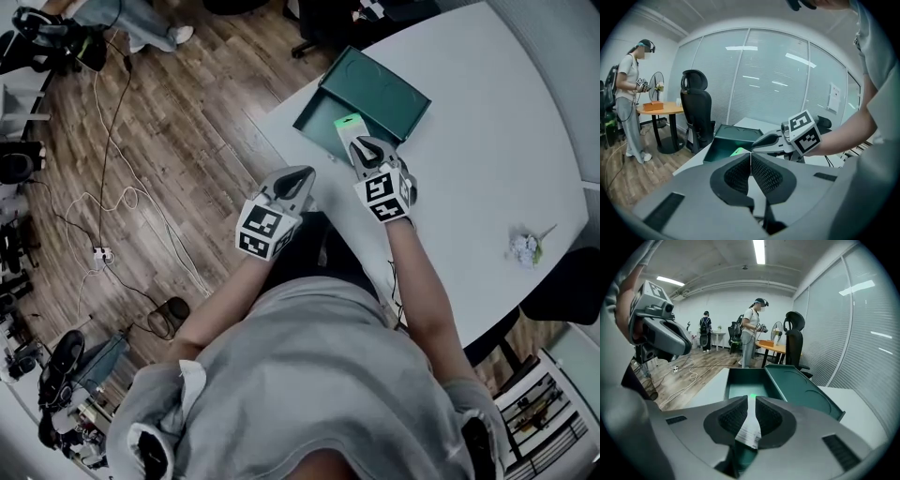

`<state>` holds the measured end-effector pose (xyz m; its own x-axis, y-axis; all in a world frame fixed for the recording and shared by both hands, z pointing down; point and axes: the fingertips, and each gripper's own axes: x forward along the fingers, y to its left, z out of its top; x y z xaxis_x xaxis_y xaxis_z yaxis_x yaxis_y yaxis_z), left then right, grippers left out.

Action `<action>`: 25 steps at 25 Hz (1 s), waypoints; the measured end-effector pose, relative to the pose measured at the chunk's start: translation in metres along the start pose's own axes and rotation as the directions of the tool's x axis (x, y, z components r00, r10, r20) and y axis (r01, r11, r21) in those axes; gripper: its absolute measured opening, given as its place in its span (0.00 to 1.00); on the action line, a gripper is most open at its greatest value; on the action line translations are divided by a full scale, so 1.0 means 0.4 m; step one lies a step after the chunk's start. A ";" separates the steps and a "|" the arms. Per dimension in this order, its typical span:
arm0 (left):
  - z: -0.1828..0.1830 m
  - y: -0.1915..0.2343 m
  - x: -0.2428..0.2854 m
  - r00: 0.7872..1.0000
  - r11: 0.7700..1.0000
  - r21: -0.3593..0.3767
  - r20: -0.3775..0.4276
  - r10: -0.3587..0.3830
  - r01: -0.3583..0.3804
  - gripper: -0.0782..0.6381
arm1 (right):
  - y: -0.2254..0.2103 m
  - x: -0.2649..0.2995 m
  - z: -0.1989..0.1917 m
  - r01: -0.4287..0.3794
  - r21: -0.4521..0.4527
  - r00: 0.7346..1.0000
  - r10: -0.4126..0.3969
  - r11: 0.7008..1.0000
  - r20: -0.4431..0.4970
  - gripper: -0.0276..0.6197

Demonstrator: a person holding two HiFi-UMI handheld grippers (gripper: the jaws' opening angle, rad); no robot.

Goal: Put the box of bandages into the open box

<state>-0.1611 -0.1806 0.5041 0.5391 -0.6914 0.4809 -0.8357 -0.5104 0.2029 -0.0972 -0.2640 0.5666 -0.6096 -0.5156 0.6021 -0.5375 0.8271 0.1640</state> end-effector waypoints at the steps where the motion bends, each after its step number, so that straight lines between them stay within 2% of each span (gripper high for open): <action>1: 0.002 0.003 -0.004 1.000 1.000 0.000 0.004 0.003 -0.003 0.14 | 0.002 -0.004 -0.002 -0.003 0.022 1.000 0.003 1.000 0.006 0.16; 6: 0.033 0.008 0.000 0.999 1.000 -0.001 0.047 0.010 -0.010 0.14 | -0.022 -0.076 0.016 0.013 0.170 0.995 -0.030 0.985 0.096 0.16; 10: 0.103 0.002 0.013 0.993 1.000 0.006 0.122 0.011 -0.011 0.14 | -0.079 -0.179 0.063 0.045 0.310 0.973 -0.112 0.950 0.202 0.14; 14: 0.202 -0.008 0.002 0.977 1.000 0.015 0.213 0.014 -0.018 0.14 | -0.134 -0.310 0.128 0.068 0.413 0.926 -0.212 0.908 0.312 0.13; 18: 0.314 -0.030 -0.021 0.951 0.999 0.030 0.309 0.007 -0.018 0.14 | -0.184 -0.456 0.184 0.083 0.498 0.858 -0.316 0.863 0.404 0.13; 22: 0.405 -0.066 -0.060 0.920 0.999 0.042 0.391 -0.007 -0.010 0.14 | -0.203 -0.581 0.218 0.112 0.525 0.798 -0.391 0.844 0.458 0.13; 25: 0.445 -0.087 -0.085 0.904 0.999 0.049 0.427 -0.017 -0.004 0.14 | -0.200 -0.640 0.229 0.129 0.533 0.773 -0.421 0.837 0.474 0.13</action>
<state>-0.1315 -0.2301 0.3289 0.5468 -0.8345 0.0674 -0.8316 -0.5321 0.1589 0.0484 -0.2185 0.3278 -0.5211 -0.8531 0.0256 -0.8386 0.5063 -0.2012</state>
